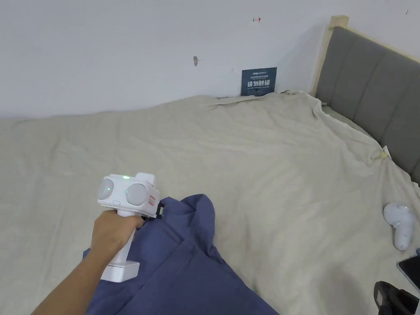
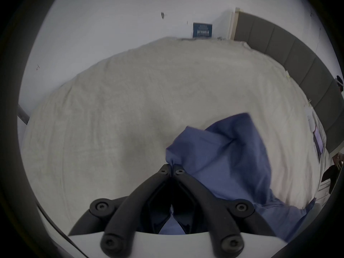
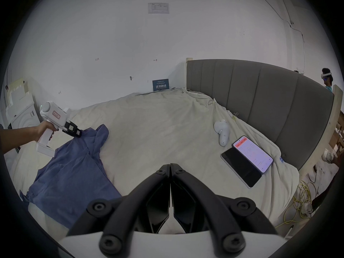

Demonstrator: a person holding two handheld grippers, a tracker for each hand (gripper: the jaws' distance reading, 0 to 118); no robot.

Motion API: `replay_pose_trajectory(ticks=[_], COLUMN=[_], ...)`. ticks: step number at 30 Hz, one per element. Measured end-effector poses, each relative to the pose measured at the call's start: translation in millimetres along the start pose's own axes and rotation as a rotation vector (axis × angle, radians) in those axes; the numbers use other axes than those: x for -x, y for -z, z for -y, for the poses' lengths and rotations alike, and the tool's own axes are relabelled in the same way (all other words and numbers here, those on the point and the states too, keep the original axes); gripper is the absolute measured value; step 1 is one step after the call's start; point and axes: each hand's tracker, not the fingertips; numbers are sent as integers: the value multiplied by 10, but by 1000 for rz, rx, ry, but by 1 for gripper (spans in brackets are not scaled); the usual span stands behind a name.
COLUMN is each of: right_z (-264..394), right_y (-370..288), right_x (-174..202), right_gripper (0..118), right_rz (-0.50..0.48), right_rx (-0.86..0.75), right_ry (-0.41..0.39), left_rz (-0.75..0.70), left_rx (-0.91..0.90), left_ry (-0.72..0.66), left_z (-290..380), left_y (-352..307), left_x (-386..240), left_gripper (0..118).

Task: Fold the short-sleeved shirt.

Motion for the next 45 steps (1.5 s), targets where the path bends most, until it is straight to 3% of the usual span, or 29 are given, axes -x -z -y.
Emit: replay_pose_trajectory(ticks=[7,9,10,12,13,14,24,26,27,29,32,33,36,45], right_z=[163,290,342,470,535,600,904,942,959,971,946,928,803,-142], right_y=[-50,-17,11,103,126,131,341,360,371,380,371,359,256,-55], right_x=[-91,-122,-136,-173,-182,-189,-66,-14,17,87,131,143,176,358], right_gripper=[0,5,25,77,96,98,97,91,80,43,16,12,11,11], right_rz=[-1,1,-9,-8,-3,8,13,-5,-11,-32,-64,-77,-76,-193], right_rx=[203,242,270,371,391,389,537,543,544,543,497,491,423,146], right_ry=[64,112,134,147,163,178,266,268,268,254,221,225,174,97], left_rz=[9,10,10,5,1,0,-4,-3,-4,-1,3,3,-1,-57], left_rx=[-79,-95,-98,-104,-106,-108,-112,-111,-109,-110,-113,-114,-122,-199], left_ry=[42,41,41,42,42,39,2,-5,-9,-17,-29,-30,-30,-71], left_z=[74,109,125,162,178,198,336,362,361,381,399,409,440,461], left_y=[-605,-739,-782,-896,-924,-957,-1127,-1140,-1128,-1139,-1146,-1155,-1199,-1649], left_x=[-88,-90,-90,-127,-125,-118,-111,-96,-83,-67,-41,-39,-18,349], left_gripper=[0,0,0,0,0,0,0,0,0,0,0,0,0,0])
